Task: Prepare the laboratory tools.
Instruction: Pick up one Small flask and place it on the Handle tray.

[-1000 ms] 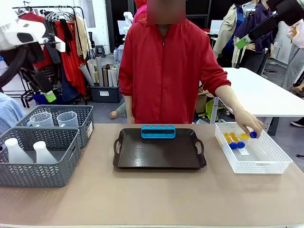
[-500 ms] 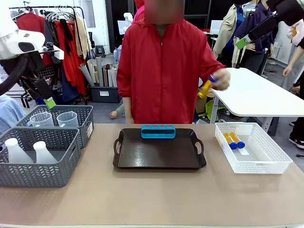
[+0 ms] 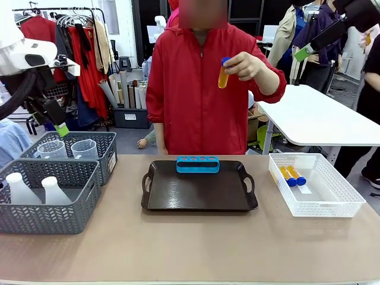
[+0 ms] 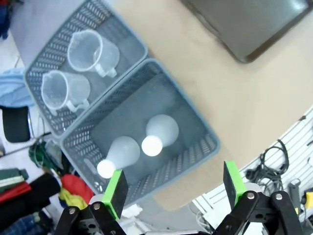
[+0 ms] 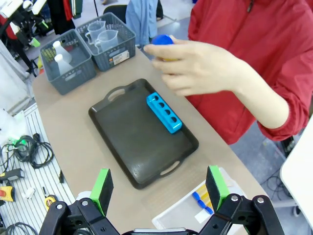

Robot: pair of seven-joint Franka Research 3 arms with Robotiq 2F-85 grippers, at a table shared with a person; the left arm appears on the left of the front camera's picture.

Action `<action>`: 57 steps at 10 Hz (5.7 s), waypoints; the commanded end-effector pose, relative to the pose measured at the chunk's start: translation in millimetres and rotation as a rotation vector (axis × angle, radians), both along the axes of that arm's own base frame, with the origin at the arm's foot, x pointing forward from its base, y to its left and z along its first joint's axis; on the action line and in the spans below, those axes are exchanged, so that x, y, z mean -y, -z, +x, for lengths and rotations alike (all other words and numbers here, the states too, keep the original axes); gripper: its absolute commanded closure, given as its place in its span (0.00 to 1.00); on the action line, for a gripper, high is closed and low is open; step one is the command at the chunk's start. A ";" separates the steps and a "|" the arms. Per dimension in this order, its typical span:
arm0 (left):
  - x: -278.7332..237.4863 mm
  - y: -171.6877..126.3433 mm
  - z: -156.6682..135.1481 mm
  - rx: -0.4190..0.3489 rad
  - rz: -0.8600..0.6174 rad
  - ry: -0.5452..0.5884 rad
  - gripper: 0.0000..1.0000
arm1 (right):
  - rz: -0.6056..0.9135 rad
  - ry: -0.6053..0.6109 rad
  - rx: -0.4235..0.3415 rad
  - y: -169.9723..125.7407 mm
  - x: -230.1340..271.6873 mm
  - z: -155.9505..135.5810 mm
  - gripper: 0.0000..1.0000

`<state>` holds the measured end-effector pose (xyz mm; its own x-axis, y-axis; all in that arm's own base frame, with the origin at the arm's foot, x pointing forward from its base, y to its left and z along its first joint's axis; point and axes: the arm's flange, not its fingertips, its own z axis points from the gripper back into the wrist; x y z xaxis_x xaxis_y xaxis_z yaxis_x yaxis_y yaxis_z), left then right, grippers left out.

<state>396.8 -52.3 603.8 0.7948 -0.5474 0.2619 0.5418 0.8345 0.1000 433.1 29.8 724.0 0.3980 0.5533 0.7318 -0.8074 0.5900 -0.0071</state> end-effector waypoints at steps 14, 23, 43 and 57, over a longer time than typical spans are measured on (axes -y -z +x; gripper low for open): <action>-49.4 167.2 40.0 -0.188 -0.028 -0.492 0.00 | 0.006 -0.010 0.003 -0.5 0.0 0.1 0.00; -56.5 176.5 41.3 -0.155 0.008 -0.499 0.78 | 0.006 -0.010 0.003 -0.5 0.0 0.1 0.00; 69.0 -164.6 16.0 0.154 0.003 0.016 1.00 | 0.006 -0.010 0.003 -0.5 0.0 0.1 0.00; 256.7 -154.4 53.3 0.074 0.073 0.402 1.00 | 0.006 -0.010 0.003 -0.5 0.0 0.1 0.00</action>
